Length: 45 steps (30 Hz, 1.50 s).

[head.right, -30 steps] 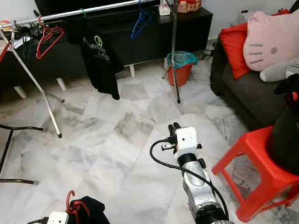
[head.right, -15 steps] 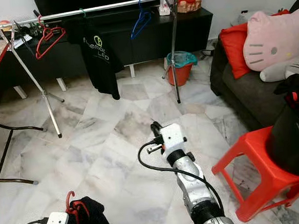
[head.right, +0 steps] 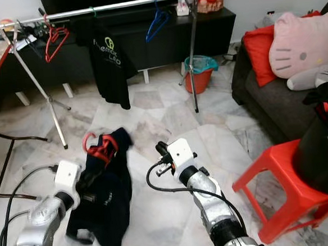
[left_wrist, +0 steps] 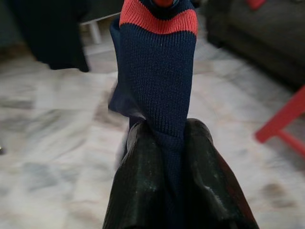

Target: Hang hanger

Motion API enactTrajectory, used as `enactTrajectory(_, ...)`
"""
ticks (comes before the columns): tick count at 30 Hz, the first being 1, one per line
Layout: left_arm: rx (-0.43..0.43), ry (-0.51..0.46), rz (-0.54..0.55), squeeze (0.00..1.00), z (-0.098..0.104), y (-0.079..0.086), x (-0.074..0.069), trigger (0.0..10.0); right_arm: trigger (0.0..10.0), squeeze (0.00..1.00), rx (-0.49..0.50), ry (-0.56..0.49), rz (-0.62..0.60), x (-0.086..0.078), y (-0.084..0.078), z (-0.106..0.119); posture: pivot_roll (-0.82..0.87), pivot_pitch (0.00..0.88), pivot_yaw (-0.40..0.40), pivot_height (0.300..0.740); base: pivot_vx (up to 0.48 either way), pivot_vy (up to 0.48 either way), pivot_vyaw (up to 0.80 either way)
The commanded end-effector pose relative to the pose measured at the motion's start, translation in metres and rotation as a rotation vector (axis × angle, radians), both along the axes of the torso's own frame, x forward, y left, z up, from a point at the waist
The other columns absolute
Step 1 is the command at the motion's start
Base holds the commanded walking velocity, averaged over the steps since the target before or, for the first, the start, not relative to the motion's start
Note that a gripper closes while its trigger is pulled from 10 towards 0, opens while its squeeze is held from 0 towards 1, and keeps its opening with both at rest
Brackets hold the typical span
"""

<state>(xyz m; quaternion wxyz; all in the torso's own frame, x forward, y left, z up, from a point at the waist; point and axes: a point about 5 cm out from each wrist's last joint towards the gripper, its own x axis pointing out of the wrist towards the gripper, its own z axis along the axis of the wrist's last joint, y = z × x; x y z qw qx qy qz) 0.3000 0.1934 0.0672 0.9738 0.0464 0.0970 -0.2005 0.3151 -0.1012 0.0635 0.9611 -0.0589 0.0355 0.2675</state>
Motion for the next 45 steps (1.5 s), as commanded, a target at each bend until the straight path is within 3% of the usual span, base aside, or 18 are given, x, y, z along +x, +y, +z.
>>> enactTrajectory(1,-0.044,0.005,-0.062,0.0,0.017,-0.005,0.0,10.0,10.0,0.0,0.004,0.01,-0.001,-0.002,-0.001,-0.001,0.01,0.036,0.008,0.74,0.0,0.0,0.0)
enactTrajectory(7,-0.141,-0.02,-0.144,0.0,0.051,-0.024,0.003,10.0,10.0,0.0,0.014,0.02,0.015,-0.003,0.001,-0.002,0.01,0.037,0.007,0.74,0.0,0.0,0.0)
enactTrajectory(8,-0.165,-0.04,-0.17,0.0,0.064,-0.031,0.004,10.0,10.0,0.0,0.013,0.02,0.014,-0.003,0.001,-0.002,0.01,0.037,0.007,0.74,0.0,0.0,0.0)
enactTrajectory(15,-0.186,-0.048,-0.198,0.0,0.082,-0.043,0.005,10.0,10.0,0.0,0.01,0.03,-0.018,-0.005,-0.002,-0.007,0.01,0.036,0.006,0.74,0.0,0.0,0.0)
enactTrajectory(22,-0.202,-0.03,-0.27,0.0,0.103,-0.053,-0.007,10.0,10.0,0.0,0.024,0.044,-0.054,-0.007,-0.005,-0.011,0.01,0.04,0.005,0.74,0.0,0.0,0.0)
enactTrajectory(27,-0.196,-0.025,-0.428,0.0,0.113,-0.066,-0.024,10.0,10.0,0.0,0.015,0.039,-0.08,-0.006,-0.007,-0.012,0.01,0.039,0.005,0.74,0.0,0.0,0.0)
enactTrajectory(33,-0.177,0.007,-0.525,0.0,0.115,-0.07,-0.038,10.0,10.0,0.0,0.01,0.012,-0.123,-0.003,-0.009,-0.009,0.01,0.04,0.004,0.74,0.0,0.0,0.0)
enactTrajectory(45,-0.186,0.032,-0.588,0.0,0.114,-0.073,-0.049,10.0,10.0,0.0,-0.007,-0.044,-0.268,0.003,-0.02,-0.002,0.01,0.042,0.004,0.74,0.0,0.0,0.0)
